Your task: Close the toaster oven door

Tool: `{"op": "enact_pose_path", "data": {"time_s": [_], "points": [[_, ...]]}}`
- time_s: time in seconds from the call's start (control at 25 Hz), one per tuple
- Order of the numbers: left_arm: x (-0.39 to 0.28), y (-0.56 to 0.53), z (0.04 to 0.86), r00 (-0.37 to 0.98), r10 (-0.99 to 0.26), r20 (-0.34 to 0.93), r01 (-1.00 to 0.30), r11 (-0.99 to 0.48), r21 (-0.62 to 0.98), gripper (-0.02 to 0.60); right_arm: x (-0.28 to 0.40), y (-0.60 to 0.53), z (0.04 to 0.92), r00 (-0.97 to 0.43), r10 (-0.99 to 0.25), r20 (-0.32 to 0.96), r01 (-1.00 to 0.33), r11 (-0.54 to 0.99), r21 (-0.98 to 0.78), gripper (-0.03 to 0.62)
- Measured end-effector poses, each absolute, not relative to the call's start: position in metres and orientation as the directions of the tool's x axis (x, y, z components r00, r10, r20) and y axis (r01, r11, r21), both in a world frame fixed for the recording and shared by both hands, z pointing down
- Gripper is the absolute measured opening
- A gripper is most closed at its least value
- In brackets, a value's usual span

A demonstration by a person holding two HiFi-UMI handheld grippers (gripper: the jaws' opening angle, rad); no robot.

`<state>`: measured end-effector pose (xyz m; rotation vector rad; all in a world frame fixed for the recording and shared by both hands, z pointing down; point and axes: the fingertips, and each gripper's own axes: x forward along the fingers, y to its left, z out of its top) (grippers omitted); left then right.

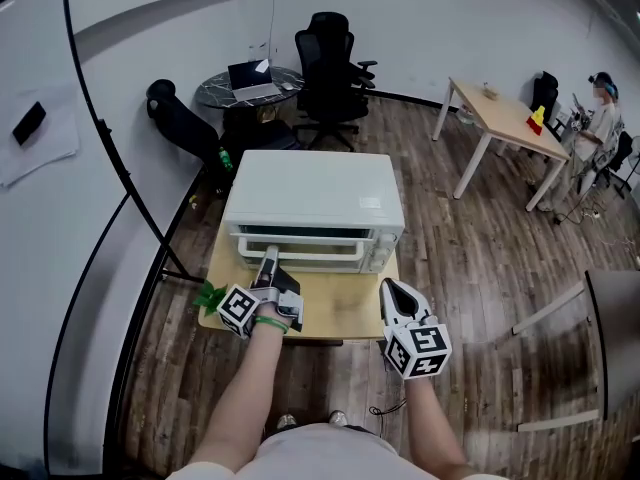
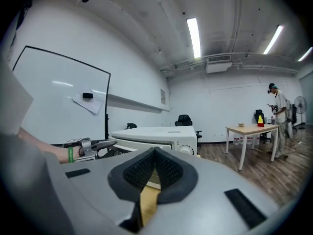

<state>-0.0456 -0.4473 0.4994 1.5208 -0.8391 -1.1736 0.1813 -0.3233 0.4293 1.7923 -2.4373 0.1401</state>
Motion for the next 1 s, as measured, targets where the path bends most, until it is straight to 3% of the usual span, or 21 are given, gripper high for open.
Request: {"op": "enact_pose_path", "data": {"time_s": [0.72,0.84,1.0], "points": [[-0.044,-0.469,0.491,0.273,-0.914,-0.3,0.07,-0.292,0.954,0.107,0.19,-0.335,0.415,-0.293,-0.948,0.126,-0.954,0.298,0.029,0.0],[-0.044,-0.459,0.493,0.277,-0.914,-0.297,0.077,-0.287,0.955,0.176,0.19,-0.331,0.418,-0.292,-0.948,0.128,-0.955,0.297,0.021,0.0],[-0.049,-0.438,0.498,0.284,-0.912,-0.296,0.074,-0.287,0.955,0.176,0.182,-0.327,0.423,-0.306,-0.942,0.136,-0.951,0.31,0.01,0.0]]}}
